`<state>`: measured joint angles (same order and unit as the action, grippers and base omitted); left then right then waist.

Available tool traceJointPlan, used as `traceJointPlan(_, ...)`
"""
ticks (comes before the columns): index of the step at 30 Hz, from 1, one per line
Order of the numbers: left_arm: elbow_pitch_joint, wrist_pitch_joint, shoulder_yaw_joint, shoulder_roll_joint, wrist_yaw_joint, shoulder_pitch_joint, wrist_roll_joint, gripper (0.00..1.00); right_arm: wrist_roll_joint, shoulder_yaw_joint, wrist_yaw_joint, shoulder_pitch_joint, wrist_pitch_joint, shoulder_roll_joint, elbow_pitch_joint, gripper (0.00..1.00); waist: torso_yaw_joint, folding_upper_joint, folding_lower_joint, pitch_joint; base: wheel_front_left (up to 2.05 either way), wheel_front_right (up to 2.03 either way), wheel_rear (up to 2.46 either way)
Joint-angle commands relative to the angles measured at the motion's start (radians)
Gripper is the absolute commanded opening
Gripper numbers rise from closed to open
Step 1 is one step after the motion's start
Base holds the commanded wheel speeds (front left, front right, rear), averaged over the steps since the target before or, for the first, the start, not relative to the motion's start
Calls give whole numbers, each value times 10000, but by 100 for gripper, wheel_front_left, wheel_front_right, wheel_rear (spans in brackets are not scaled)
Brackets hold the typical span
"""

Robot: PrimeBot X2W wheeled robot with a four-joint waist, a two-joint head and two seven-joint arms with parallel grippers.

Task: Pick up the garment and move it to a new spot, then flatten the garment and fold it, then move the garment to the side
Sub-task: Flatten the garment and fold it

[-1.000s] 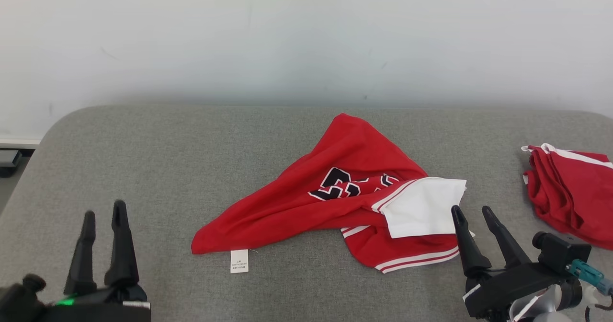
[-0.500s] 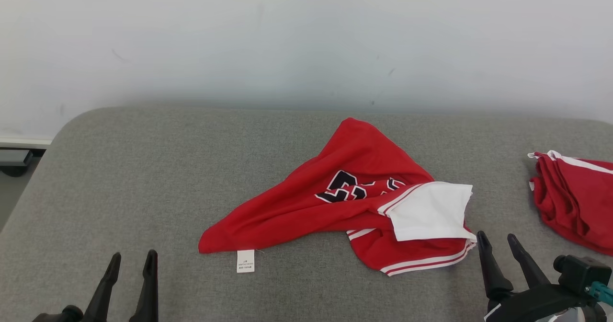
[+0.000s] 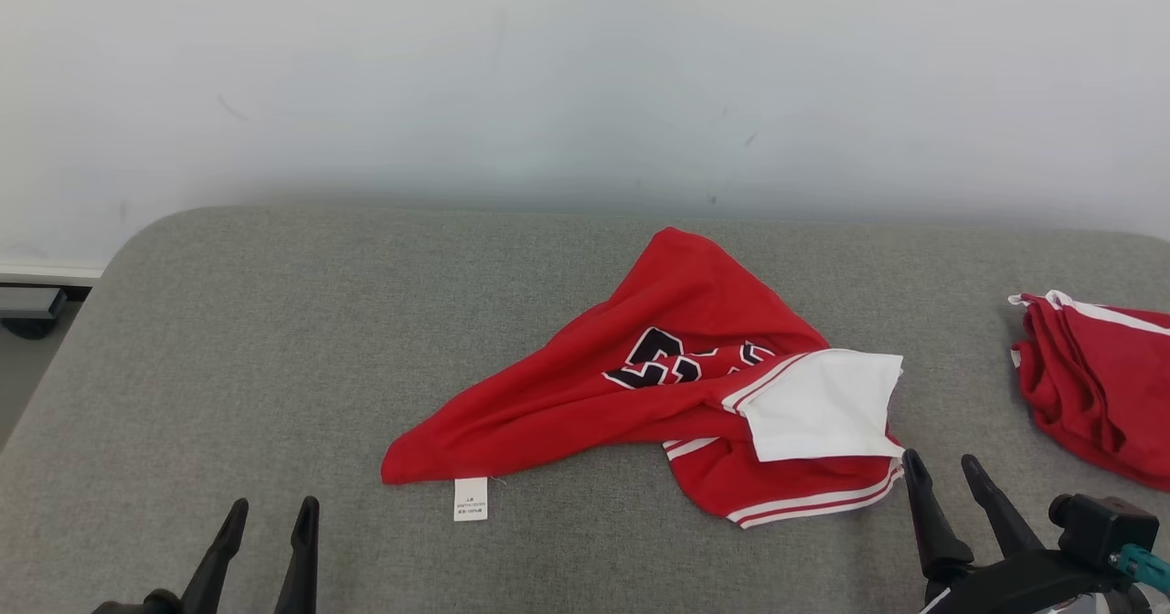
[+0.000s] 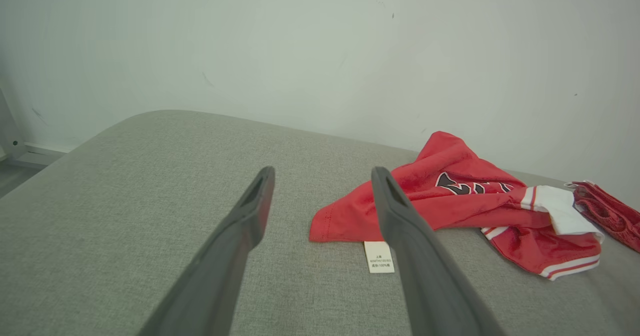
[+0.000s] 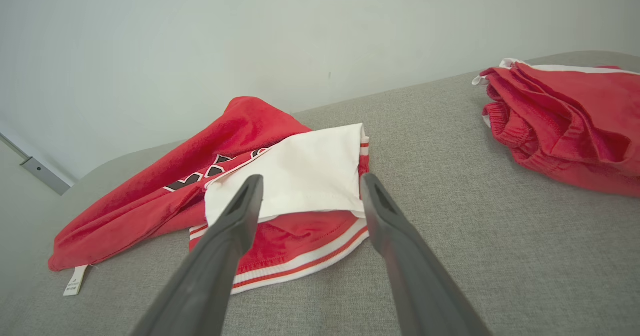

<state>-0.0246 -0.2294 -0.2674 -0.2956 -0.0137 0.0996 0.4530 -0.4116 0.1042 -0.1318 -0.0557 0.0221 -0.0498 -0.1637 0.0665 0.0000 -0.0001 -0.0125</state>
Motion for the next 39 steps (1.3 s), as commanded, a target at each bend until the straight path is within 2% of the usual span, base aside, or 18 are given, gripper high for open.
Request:
traceJointPlan(1, 39, 3, 6, -46, -22, 130, -36, 100, 21, 4, 23, 10, 31, -18, 29, 100, 0, 0, 1, -3, 0, 0, 0)
traceJointPlan(11, 109, 229, -117, -57, -71, 139, 102, 100, 176, 70, 23, 8, -120, -18, 35, 100, 12, 0, 1, 28, 0, 0, 0)
traceJointPlan(15, 158, 516, -215, -125, -93, 41, 90, 100, 319, 189, 23, 93, -569, -18, 65, 100, -4, 0, 1, 67, 0, 0, 0)
traceJointPlan(21, 296, 1195, -453, -249, 26, -449, 102, 100, 541, 399, 22, 355, -2267, -23, 336, 100, -20, 0, 1, 256, 0, 0, 0)
traceJointPlan(26, 58, 2168, -706, -390, 238, -1075, 261, 100, 935, 855, 22, 748, -3895, -23, 916, 100, 1, 0, 1, 608, 0, 0, 0)
traceJointPlan(30, -458, 3103, -869, -268, 320, -1675, 556, 100, 1047, 1221, 23, 1210, -5143, -23, 1325, 100, 31, 0, 1, 1013, 0, 0, 0)
traceJointPlan(34, -1032, 3857, -1043, -179, 400, -2371, 692, 100, 1172, 1580, 23, 1768, -6100, -20, 1575, 100, 19, 0, 1, 1491, 0, 0, 0)
traceJointPlan(39, -1500, 4314, -1123, -162, 501, -2961, 796, 100, 1274, 1736, 22, 2317, -6949, -17, 1564, 100, 21, 0, 1, 1861, 0, 0, 0)
